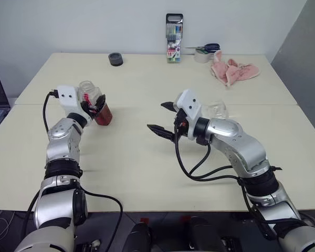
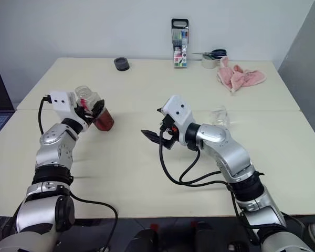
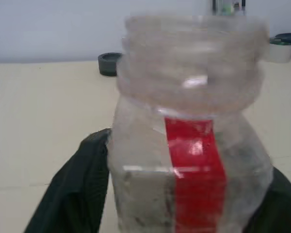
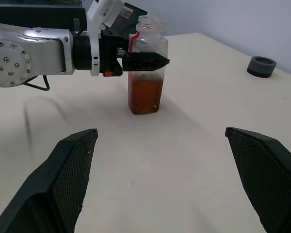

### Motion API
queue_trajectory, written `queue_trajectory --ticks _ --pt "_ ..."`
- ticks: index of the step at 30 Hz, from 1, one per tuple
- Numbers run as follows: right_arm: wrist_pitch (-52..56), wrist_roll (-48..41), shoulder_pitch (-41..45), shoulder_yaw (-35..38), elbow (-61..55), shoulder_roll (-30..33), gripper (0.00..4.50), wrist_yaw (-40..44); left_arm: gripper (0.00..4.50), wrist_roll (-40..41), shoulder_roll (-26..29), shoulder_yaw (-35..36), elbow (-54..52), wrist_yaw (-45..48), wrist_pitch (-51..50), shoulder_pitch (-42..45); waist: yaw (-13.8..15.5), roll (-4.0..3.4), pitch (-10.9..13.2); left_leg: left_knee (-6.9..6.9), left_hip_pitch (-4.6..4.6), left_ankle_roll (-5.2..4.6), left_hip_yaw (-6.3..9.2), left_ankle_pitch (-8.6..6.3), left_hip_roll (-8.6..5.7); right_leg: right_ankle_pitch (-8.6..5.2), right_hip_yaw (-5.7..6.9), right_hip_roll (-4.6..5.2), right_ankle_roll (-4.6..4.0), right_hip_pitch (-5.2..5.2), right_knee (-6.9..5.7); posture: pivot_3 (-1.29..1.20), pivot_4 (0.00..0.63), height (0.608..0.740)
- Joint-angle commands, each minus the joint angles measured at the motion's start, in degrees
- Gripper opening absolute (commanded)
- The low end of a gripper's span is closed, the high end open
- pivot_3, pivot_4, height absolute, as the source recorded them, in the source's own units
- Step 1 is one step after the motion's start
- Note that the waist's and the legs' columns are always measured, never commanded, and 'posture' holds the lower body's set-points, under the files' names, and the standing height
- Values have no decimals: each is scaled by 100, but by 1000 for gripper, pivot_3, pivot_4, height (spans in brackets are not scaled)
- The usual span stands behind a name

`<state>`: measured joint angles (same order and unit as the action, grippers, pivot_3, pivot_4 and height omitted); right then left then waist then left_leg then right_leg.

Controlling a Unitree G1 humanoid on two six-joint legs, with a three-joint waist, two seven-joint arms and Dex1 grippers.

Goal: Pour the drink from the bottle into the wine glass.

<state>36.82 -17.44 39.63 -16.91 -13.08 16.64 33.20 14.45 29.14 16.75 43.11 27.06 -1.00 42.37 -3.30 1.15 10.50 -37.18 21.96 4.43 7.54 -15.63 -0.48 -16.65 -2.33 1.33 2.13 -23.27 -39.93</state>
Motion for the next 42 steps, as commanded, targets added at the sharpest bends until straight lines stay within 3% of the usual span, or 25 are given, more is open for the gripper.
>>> queue_trajectory --ticks 1,2,11,16,24,30,33,36,39,42 --pt "-56 26 135 26 -200 -49 4500 73 4290 -7 82 54 28 33 155 -42 -1 0 0 1 0 0 1 0 0 0 0 0 0 0 0 0 150 740" --pt "-48 35 134 33 -206 -63 4500 84 4489 -8 87 51 51 44 180 -53 0 0 0 1 1 1 2 0 0 0 0 0 -1 -1 1 0 150 740" --pt "-109 132 73 12 -236 -93 4500 104 4489 -140 68 -33 122 122 573 -272 0 0 0 2 1 0 1 0 0 1 1 1 -2 -1 2 0 150 740" --pt "-255 308 -175 -25 -390 -39 4500 46 4489 -358 -31 -38 -146 -288 1187 -776 3 0 0 5 0 0 1 0 1 1 0 2 -2 -3 3 0 150 740" --pt "77 273 -647 81 -994 293 4500 74 4489 -351 -229 7 -1774 -700 1045 -2152 5 1 -1 9 0 -12 5 -7 4 1 -2 6 -2 -3 4 0 150 740" --pt "661 -170 -975 775 -1577 727 4500 84 4489 -81 -383 -140 -3375 -467 343 -3314 39 1 -1 10 1 -19 5 -11 9 1 -6 16 -2 0 6 0 150 740" --pt "1459 -573 -952 1630 -1647 968 4500 -109 4489 216 -233 -597 -4045 455 66 -3642 51 1 -1 8 0 -20 2 -11 3 1 -1 5 -2 5 8 0 150 740" --pt "2229 -848 -712 2003 -1345 1485 4500 54 4489 596 42 -1023 -4661 1369 -387 -3695 117 1 -1 8 0 -21 -4 -11 0 1 -4 6 -3 11 11 0 150 740" --pt "3225 -1208 -89 2327 -416 1989 4500 272 4489 931 453 -1370 -4936 2295 -906 -3362 129 -2 2 10 -4 -22 -14 -12 4 1 -8 -4 -3 10 14 0 150 740" --pt "3478 -1098 446 2199 718 2486 4500 451 4489 1216 687 -1523 -4953 2859 -1354 -2874 127 -3 2 14 -10 -23 -17 -12 9 -1 -7 -12 -8 9 10 0 150 740"
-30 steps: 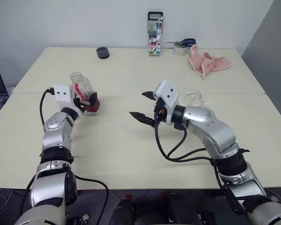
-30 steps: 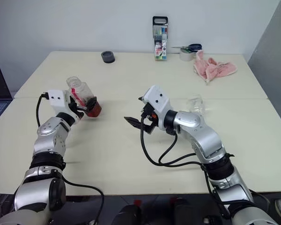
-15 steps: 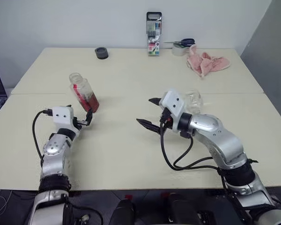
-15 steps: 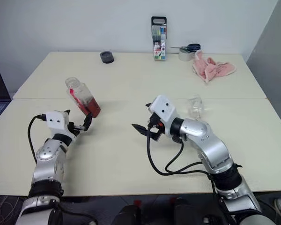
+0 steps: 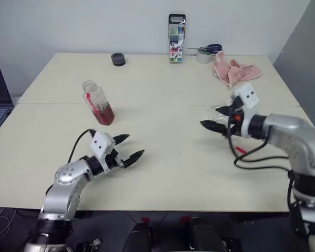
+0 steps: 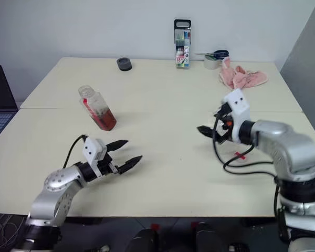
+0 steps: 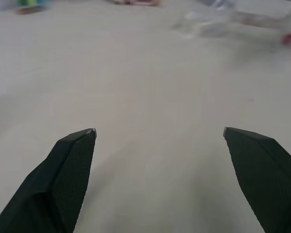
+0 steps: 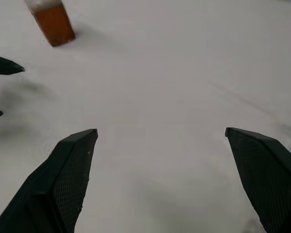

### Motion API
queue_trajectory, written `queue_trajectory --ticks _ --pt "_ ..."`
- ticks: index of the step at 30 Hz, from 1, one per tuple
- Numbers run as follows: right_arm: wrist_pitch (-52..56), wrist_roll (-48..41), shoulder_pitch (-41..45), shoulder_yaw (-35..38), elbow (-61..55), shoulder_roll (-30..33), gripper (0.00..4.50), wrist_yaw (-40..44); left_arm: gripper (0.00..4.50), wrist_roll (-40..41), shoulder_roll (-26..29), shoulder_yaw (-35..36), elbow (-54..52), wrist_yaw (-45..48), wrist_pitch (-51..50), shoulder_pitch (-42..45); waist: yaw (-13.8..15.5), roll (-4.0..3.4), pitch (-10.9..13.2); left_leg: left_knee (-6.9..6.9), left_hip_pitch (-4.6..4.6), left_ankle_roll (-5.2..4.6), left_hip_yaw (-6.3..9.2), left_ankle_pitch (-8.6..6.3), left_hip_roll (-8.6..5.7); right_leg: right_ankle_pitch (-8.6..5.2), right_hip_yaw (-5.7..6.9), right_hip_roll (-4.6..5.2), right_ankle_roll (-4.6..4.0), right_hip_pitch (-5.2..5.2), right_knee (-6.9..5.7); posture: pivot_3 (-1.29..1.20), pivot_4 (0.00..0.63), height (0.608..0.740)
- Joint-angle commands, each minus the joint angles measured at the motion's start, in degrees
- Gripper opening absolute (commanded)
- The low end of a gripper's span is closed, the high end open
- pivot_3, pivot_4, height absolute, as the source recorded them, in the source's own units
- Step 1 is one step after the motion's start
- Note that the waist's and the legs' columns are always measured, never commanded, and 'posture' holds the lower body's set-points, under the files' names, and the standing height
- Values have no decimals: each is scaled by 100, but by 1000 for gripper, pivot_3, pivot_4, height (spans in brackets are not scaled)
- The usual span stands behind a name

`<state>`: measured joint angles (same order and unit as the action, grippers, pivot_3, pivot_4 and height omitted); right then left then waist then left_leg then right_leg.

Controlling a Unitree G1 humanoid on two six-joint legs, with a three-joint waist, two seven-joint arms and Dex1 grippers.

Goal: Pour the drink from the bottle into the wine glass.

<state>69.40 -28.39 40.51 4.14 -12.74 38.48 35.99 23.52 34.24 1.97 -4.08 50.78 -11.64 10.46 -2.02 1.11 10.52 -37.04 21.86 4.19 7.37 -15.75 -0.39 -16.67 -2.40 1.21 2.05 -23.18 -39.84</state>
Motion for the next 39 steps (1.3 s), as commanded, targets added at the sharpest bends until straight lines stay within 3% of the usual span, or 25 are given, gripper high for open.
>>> queue_trajectory --ticks 1,6,14,25,28,39 --pt "228 14 483 36 979 397 4500 247 4489 335 223 -85 -207 628 -344 439 -5 0 0 1 1 0 -2 0 0 0 0 0 -1 0 1 0 150 740" --pt "392 75 1218 -625 2758 739 4500 1054 4489 302 454 -449 -75 1542 -386 1059 -83 1 0 7 6 -2 -20 -1 0 -1 -11 3 -2 -3 21 0 150 740" --pt "-84 765 2299 -1665 5171 382 4500 1902 4489 16 408 -703 229 2015 -23 1367 -149 -1 2 8 6 -2 -23 -1 1 -1 -14 4 -2 -5 23 0 150 740" --pt "-931 1642 3051 -1970 7084 -202 4500 2674 4489 -167 288 -685 405 2022 449 1115 -141 -4 3 6 11 -1 -19 -1 -2 0 -12 8 -2 -9 23 0 150 740" --pt "-1112 1898 3173 -2026 7387 -332 3895 2793 4500 -214 237 -711 396 1996 541 1029 -142 -5 4 6 11 -1 -19 -1 -2 0 -12 8 -2 -9 22 0 150 740" --pt "-1495 2412 3323 -1759 7982 -652 216 2818 4500 -276 91 -776 197 1839 520 944 -142 -6 4 3 8 -1 -19 -1 -3 0 -13 8 -2 -9 15 0 150 740"
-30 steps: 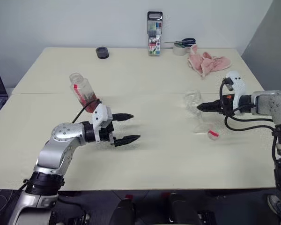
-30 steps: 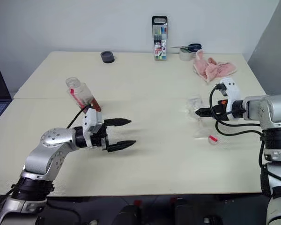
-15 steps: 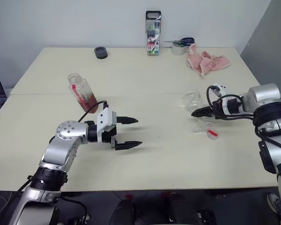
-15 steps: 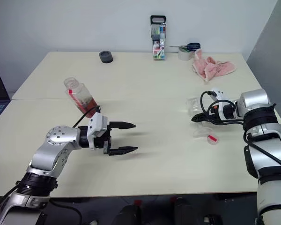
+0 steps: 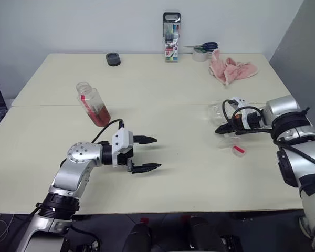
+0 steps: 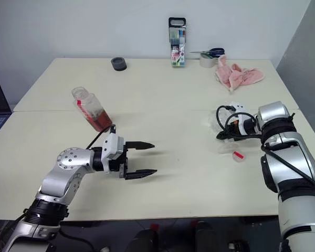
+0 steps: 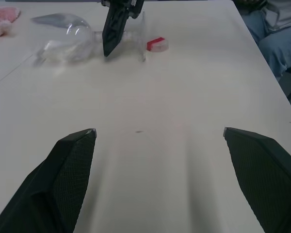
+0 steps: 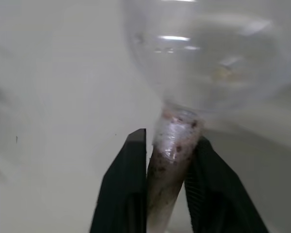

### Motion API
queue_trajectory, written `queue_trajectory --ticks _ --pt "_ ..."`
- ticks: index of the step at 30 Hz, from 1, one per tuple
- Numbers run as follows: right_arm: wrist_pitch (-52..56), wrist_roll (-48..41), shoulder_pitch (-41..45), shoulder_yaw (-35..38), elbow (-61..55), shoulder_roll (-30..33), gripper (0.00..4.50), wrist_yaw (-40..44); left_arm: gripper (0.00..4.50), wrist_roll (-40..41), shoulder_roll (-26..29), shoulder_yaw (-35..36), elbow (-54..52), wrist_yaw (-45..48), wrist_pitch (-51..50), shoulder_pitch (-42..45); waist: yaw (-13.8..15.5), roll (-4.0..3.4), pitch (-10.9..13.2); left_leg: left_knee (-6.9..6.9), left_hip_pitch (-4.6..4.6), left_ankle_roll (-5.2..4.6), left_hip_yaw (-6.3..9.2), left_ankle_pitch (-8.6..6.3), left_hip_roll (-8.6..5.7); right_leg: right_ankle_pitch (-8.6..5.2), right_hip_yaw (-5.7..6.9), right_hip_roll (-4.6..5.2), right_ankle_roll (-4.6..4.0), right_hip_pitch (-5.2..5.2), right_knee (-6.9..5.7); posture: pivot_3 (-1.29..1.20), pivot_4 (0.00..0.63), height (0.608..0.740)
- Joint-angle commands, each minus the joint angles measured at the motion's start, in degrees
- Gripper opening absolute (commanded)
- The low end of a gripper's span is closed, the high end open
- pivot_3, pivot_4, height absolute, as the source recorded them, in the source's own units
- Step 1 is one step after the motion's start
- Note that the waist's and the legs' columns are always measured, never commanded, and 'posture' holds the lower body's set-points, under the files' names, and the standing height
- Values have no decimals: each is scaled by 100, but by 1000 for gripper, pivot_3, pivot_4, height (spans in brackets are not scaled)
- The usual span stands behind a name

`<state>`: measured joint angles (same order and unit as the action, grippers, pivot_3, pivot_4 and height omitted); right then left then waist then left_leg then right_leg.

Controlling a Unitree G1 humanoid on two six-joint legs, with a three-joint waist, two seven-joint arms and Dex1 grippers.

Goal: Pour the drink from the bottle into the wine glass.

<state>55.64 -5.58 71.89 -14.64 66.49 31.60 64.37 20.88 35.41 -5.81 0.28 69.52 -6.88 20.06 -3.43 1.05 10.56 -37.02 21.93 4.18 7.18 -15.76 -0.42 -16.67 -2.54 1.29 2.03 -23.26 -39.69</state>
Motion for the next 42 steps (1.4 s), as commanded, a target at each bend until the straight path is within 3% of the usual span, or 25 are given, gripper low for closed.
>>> queue_trajectory --ticks 1,5,10,16,23,31,42 --pt "-124 145 199 156 80 36 202 -39 4500 -14 -32 -12 -257 -46 33 -19 0 0 0 -1 0 0 0 0 0 0 0 0 0 0 -2 0 150 740" --pt "-221 142 280 436 142 55 202 -418 4500 -42 -59 -66 -311 -77 5 -25 -1 0 0 -2 -1 0 0 0 -1 0 0 0 0 0 -7 0 150 740" --pt "-624 -315 425 1504 84 -59 202 -1575 4500 32 -132 -19 -349 -162 -220 70 -4 0 0 -2 -1 0 -2 0 0 0 -2 0 0 -1 -10 0 150 740" --pt "-3064 -587 -468 2479 -831 -1033 202 -3435 4500 477 -127 366 -508 -570 -1080 231 -89 1 0 2 -2 0 -1 0 5 0 -2 -3 0 -6 -19 0 150 740" --pt "-4640 -404 -1807 2504 -2024 -1870 202 -4445 4500 583 -71 431 -706 -698 -1483 340 -123 1 -1 -7 2 6 1 3 -2 1 -6 9 0 -2 -23 0 150 740" --pt "-3984 -472 -3904 1949 -4689 -1954 202 -4212 4500 652 -42 435 -1001 -871 -1826 277 -110 -2 -6 2 -2 5 25 3 -2 0 7 2 -1 4 -24 0 150 740" --pt "-2634 -601 -5131 1603 -6189 -2022 202 -4296 4500 600 0 405 -1033 -902 -1850 244 -101 1 -34 2 -13 1 24 1 1 -1 6 -6 -2 12 -23 0 150 740"
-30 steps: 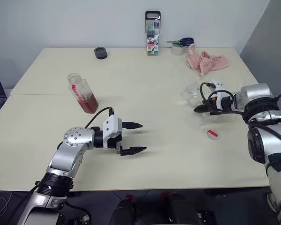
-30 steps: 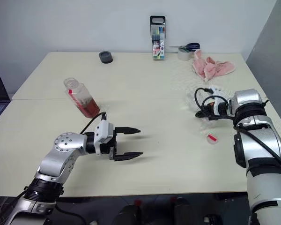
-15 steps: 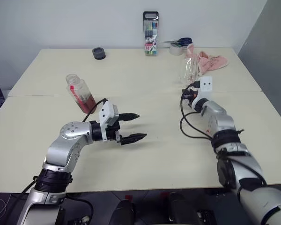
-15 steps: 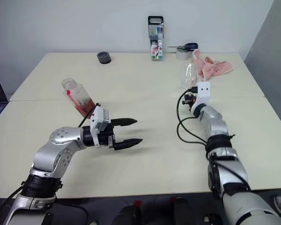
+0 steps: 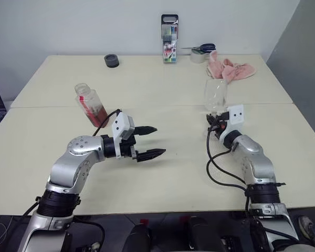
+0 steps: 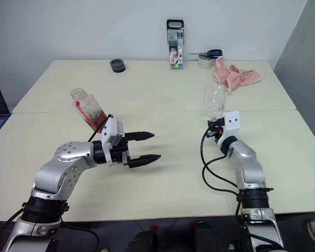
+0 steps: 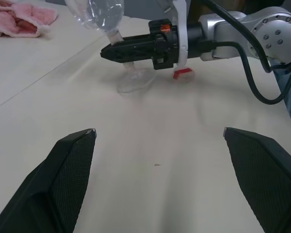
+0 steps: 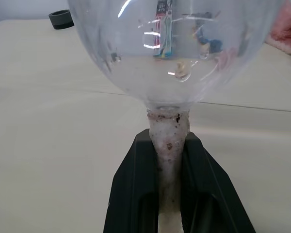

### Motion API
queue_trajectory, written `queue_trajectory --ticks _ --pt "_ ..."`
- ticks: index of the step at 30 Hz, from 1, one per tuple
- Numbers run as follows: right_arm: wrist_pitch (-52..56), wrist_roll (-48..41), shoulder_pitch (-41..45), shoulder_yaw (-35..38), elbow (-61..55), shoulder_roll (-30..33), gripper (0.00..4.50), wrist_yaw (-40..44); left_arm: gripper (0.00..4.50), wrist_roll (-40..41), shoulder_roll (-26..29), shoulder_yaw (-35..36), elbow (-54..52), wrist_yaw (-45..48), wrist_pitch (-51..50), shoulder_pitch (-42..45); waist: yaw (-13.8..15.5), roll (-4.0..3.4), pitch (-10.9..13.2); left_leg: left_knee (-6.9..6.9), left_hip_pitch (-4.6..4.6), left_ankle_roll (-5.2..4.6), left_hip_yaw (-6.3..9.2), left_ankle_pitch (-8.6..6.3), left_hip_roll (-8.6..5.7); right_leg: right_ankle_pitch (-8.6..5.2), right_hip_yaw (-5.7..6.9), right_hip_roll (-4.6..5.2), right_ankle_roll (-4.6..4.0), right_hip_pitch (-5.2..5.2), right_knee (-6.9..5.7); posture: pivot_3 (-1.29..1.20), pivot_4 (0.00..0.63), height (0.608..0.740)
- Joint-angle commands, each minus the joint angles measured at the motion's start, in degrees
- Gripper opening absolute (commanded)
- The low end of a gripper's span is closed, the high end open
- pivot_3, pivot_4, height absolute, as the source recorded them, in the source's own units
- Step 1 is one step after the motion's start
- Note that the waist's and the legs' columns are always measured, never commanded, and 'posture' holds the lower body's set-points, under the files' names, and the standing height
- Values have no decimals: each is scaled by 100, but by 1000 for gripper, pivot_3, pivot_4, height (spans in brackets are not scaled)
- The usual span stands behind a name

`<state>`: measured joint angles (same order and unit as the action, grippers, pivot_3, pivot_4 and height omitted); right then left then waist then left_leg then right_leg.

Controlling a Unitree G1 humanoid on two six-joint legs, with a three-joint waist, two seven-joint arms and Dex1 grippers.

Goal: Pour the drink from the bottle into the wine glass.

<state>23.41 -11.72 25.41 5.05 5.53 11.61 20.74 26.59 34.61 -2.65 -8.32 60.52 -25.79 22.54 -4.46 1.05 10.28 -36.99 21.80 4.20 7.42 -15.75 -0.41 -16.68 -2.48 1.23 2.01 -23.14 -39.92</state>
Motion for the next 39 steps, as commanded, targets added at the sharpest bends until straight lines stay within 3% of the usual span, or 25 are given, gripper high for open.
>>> queue_trajectory --ticks 1,9,14,17,24,32,39 --pt "647 12 -577 -399 -201 -19 202 69 4500 21 88 89 -166 3 52 -10 1 2 -11 1 0 0 2 0 0 0 1 0 0 0 0 0 150 740" --pt "907 113 -1243 -808 -927 52 202 91 4500 -30 109 90 -73 46 172 -53 29 20 -79 3 -7 -1 0 -1 3 -3 0 -4 -3 5 4 0 150 740" --pt "111 480 -989 -911 -713 41 202 39 4500 -47 103 153 -66 -40 238 -117 18 21 -83 6 -35 -2 -7 -1 9 -6 -4 -12 -5 26 5 0 150 740" --pt "-746 591 -660 -851 -517 -65 202 13 4500 -80 106 387 -89 -300 320 -321 -17 19 -81 30 -102 -3 -16 -2 13 -9 -9 -13 -5 94 33 0 150 740" --pt "-2158 633 402 -992 806 -458 202 343 4500 -225 21 1069 -202 -1264 410 -999 -32 -12 -48 34 -91 -2 -10 -2 19 -8 -5 -17 -7 85 39 0 150 740" --pt "-3179 836 1487 -1185 2938 -878 202 585 4500 -161 173 1473 -228 -1422 497 -1157 33 -12 -45 33 -85 -1 -5 -2 3 -7 -1 1 -7 89 52 0 150 740" --pt "-3668 939 1799 -1235 3727 -1048 202 796 4500 -106 390 1537 -306 -1231 578 -1104 26 -14 -44 35 -86 0 -5 -2 5 -7 -1 -1 -8 87 51 0 150 740"
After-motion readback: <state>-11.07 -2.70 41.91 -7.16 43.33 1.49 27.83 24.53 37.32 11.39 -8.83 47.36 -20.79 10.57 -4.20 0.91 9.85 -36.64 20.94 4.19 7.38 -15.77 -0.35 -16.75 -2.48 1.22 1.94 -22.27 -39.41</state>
